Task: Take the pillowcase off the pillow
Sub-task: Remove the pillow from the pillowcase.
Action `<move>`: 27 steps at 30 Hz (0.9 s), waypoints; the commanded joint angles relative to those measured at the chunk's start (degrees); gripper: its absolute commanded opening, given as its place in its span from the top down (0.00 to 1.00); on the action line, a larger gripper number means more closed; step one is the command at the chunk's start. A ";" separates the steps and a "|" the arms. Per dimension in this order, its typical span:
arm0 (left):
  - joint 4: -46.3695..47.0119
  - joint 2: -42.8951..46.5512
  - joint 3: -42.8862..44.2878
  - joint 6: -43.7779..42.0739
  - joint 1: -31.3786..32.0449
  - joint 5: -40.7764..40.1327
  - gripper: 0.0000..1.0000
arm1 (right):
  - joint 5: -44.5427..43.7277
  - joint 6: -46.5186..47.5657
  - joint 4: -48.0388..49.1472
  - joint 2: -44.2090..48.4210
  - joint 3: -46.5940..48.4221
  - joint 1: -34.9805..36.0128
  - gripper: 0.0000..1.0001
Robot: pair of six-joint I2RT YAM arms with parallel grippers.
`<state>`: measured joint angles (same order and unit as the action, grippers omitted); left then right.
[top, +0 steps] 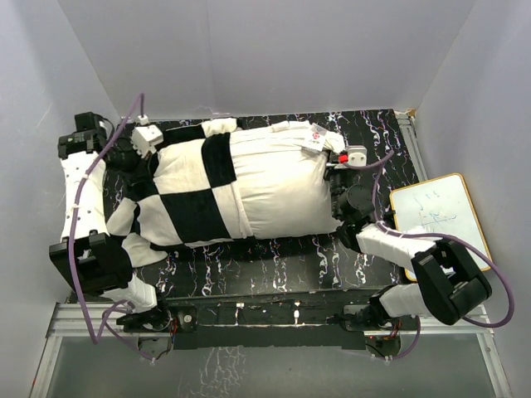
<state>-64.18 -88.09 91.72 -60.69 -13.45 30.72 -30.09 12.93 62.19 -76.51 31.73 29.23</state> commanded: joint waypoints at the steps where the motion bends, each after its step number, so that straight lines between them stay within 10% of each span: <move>1: -4.63 -0.31 1.86 -0.64 -8.54 -6.59 1.00 | -10.92 -10.35 1.49 2.61 -2.98 -4.34 0.92; 7: -0.86 1.57 -1.29 1.52 -12.43 -7.71 1.00 | -7.52 -14.09 0.33 4.20 -5.14 -6.65 0.92; 13: -3.85 -1.09 15.38 13.76 -10.18 12.42 0.44 | 5.73 -13.07 5.89 4.60 -5.26 -6.46 0.92; 19: 10.42 -4.11 26.53 34.02 12.83 7.28 0.08 | 9.91 -6.36 7.30 4.68 -2.68 -2.45 0.92; 27: 12.34 -18.22 36.76 40.53 32.67 -7.03 0.03 | 8.14 7.44 9.94 4.53 -1.21 6.02 0.92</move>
<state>-51.64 -100.95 126.58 -25.58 15.20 32.25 -23.62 12.67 65.25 -73.47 27.86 31.14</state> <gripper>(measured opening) 0.970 0.180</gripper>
